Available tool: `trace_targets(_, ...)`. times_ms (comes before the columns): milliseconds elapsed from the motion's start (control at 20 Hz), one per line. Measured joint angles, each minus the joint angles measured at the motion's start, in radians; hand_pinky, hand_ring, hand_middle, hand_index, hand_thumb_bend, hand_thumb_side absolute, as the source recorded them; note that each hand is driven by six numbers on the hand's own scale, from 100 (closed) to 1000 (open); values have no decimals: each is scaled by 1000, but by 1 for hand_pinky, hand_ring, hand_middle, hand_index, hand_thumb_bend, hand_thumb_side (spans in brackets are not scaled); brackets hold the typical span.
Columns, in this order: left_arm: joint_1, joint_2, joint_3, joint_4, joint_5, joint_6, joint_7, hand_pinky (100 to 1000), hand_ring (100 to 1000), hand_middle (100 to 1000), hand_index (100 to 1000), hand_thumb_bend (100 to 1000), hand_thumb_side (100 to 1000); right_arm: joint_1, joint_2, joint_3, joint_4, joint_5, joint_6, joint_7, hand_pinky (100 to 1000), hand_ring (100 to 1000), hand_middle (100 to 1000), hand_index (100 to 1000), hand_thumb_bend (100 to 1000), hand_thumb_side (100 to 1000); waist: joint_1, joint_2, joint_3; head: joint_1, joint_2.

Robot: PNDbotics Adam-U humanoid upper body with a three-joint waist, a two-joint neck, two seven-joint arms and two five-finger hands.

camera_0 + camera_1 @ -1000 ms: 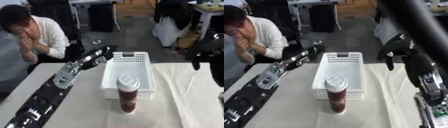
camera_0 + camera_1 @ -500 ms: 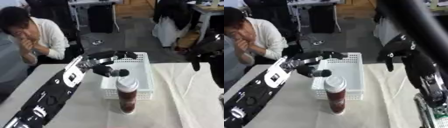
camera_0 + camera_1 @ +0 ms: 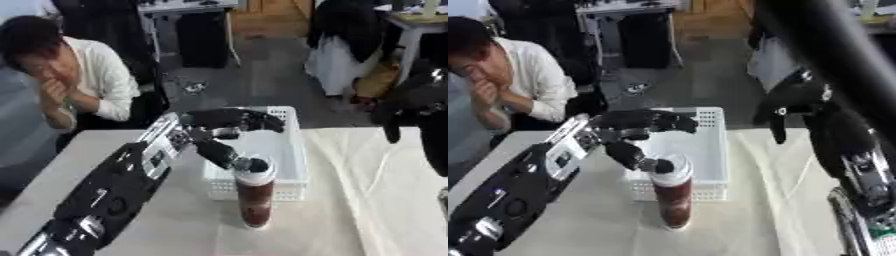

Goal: Pick up objects on the table and place them in the box.

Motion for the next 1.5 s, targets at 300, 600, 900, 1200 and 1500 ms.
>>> trace_targets(300, 9, -24, -2, 25, -10, -1, 1, 1000, 1000, 1000, 1000, 1000, 1000, -1, 0, 2, 0, 0, 0, 9, 190, 489, 543, 692, 129, 954, 0, 0, -4, 0, -7)
trace_targets(600, 16, -38, -6, 37, -14, 1, -2, 1000, 1000, 1000, 1000, 1000, 1000, -1, 5, 6, 0, 0, 1, 17, 190, 490, 544, 692, 128, 954, 0, 0, -6, 2, -7)
trace_targets(900, 16, -46, -9, 43, -29, 1, -1, 1000, 1000, 1000, 1000, 1000, 1000, -3, 8, 6, 0, 0, 2, 19, 191, 490, 544, 692, 127, 954, 0, 0, -7, 9, -7)
trace_targets(1200, 16, -55, -12, 43, -37, -7, 7, 1000, 1000, 1000, 1000, 1000, 1000, -7, 8, 6, 0, -1, 2, 19, 191, 491, 544, 692, 129, 955, 0, 0, -11, 9, -7)
trace_targets(1500, 33, -68, -12, 58, -36, -10, 10, 1000, 1000, 1000, 1000, 1000, 1000, -8, 9, 6, 0, -2, 2, 19, 192, 491, 544, 692, 126, 953, 0, 0, -12, 9, -7)
